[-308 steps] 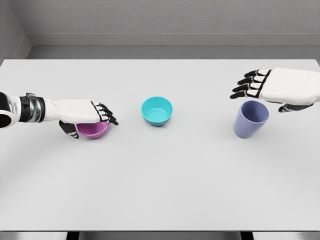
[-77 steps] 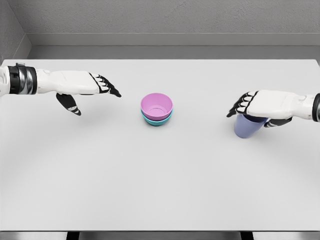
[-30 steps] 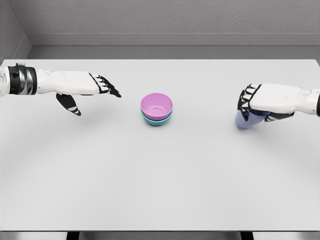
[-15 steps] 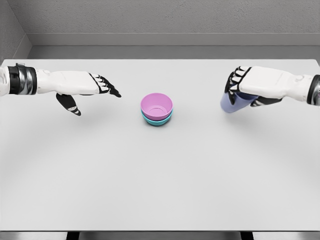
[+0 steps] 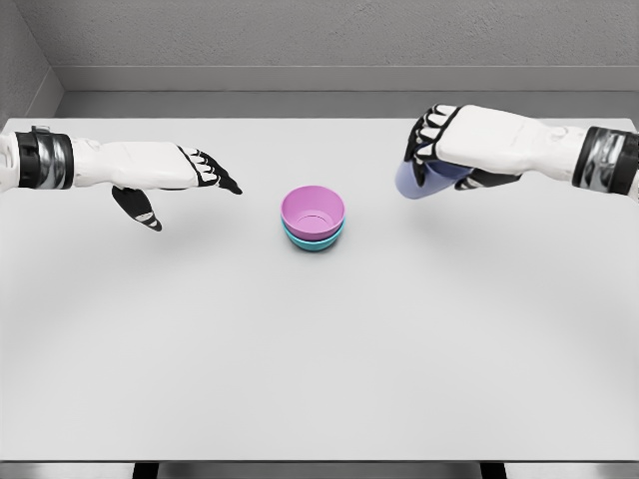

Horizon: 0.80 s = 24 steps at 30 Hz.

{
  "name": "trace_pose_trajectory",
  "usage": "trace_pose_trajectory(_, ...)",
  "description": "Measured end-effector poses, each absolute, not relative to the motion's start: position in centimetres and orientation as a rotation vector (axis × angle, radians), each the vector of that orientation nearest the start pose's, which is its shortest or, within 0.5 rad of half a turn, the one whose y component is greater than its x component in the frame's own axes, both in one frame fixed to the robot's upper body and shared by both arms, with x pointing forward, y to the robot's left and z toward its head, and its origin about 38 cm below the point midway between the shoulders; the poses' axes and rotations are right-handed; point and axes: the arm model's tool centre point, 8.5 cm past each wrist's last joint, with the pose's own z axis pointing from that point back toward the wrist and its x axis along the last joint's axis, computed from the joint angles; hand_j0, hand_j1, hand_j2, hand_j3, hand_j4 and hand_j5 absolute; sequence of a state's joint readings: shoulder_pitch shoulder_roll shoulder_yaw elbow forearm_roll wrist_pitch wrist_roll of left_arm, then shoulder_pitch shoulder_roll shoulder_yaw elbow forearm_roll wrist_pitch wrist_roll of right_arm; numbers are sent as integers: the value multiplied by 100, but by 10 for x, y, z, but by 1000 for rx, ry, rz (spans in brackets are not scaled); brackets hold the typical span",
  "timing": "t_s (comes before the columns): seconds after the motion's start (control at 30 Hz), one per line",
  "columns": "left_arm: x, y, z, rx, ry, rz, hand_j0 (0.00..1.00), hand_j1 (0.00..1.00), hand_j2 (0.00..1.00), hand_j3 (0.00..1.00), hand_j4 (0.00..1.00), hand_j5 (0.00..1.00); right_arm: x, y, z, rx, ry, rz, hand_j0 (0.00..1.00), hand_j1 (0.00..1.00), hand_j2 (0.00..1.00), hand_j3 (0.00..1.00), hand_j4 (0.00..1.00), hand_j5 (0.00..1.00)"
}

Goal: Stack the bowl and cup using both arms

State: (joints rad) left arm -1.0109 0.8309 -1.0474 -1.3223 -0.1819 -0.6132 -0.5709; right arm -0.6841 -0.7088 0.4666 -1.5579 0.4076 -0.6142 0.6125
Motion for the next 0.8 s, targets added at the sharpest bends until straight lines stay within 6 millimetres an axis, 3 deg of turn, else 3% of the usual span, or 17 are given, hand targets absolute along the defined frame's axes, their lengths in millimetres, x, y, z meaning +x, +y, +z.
trace_pose_trajectory(0.33,465,275,240,239,-1314,-2226,100,100,100,100,100,100,442,-225,293,586,2100,-2712,41,41,41,41,41,41)
trace_pose_trajectory(0.8,465,275,240,240,-1314,-2225,100,100,100,100,100,100,432,-171,290,441,2035,-2646,41,41,41,41,41,41)
